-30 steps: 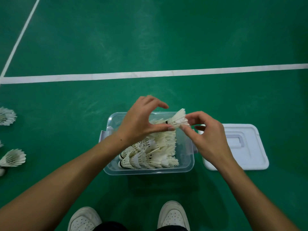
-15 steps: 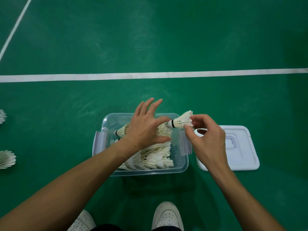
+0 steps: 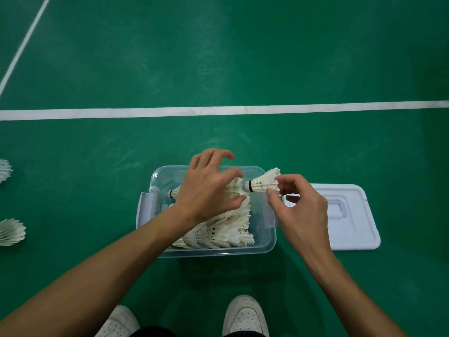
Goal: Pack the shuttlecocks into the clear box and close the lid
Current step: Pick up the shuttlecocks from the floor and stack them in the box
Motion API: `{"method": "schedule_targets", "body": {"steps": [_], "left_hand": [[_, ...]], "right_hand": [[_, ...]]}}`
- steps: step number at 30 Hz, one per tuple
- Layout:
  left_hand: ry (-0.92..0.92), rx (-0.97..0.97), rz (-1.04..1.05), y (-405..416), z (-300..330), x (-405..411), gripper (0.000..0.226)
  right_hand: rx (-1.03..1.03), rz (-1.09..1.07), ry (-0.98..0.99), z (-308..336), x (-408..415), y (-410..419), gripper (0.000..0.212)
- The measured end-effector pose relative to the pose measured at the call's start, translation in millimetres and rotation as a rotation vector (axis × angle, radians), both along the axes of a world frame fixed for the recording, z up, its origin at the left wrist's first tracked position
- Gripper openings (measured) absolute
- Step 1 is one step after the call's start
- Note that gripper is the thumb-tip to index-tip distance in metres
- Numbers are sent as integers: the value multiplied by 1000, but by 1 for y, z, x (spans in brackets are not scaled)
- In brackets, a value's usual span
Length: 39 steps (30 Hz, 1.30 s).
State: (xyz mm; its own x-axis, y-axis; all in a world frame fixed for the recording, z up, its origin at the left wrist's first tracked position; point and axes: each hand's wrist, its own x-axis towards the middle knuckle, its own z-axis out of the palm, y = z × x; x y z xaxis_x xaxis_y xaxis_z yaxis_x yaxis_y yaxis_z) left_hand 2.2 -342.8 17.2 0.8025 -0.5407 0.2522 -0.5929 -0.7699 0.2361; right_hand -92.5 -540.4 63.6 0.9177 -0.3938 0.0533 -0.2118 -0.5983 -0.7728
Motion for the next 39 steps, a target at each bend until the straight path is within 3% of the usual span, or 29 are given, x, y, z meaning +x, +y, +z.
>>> {"method": "schedule_targets", "body": {"steps": [6, 14, 18, 21, 26, 28, 32, 39], "left_hand": [[-9, -71, -11, 12, -2, -9, 51], [-71, -54, 56, 9, -6, -12, 51], [-96, -21, 62, 4, -11, -12, 62], [-85, -21, 120, -1, -8, -13, 65], [-29, 41, 104, 6, -15, -12, 53], [-4, 53, 114, 7, -15, -11, 53], [69, 84, 132, 3, -7, -10, 51], [237, -217, 153, 19, 20, -6, 66]], "right_hand": [[35, 59, 15, -4, 5, 15, 17], [30, 153, 147, -17, 22, 23, 18], [68, 116, 193, -23, 32, 21, 17], [-99, 116, 240, -22, 35, 22, 17], [-605, 170, 249, -9, 33, 25, 24], [-662, 209, 231, -9, 33, 22, 30], [-519, 247, 244, -12, 36, 7, 39], [-333, 314, 132, -5, 39, -5, 53]]}}
